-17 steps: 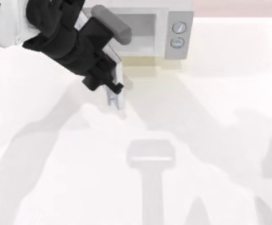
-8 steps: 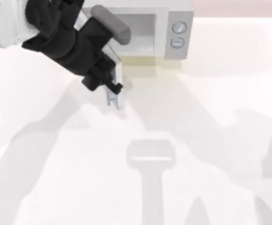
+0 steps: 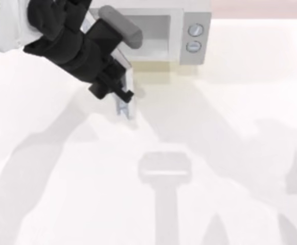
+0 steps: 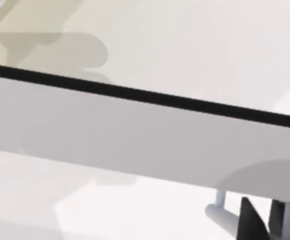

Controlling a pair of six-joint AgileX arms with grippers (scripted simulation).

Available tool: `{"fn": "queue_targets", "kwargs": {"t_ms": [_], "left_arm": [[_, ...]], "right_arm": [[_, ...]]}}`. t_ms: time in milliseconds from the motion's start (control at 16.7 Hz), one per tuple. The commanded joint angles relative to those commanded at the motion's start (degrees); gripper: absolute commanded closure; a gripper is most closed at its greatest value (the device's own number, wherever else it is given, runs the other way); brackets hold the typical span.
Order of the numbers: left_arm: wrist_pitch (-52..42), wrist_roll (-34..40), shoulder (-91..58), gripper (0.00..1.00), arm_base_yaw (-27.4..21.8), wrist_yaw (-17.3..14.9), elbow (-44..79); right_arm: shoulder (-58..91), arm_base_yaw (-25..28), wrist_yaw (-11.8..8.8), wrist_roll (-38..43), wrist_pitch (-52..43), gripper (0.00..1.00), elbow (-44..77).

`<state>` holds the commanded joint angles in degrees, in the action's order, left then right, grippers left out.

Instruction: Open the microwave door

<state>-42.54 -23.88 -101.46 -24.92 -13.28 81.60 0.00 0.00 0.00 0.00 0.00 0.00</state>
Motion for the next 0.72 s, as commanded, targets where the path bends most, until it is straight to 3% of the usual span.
{"fn": "queue_targets", "kwargs": {"t_ms": [480,720], "left_arm": [[-0.1,0.0,-0.1,1.00,-0.1,-0.3,-0.2],[-1.2,-4.3,0.4,1.00,1.7,-2.0,-0.4]], "right_arm": [[0.0,0.0,0.0,0.0,0.0,0.00,0.0],[0.0,0.0,0.0,0.0,0.0,0.00,0.0]]}}
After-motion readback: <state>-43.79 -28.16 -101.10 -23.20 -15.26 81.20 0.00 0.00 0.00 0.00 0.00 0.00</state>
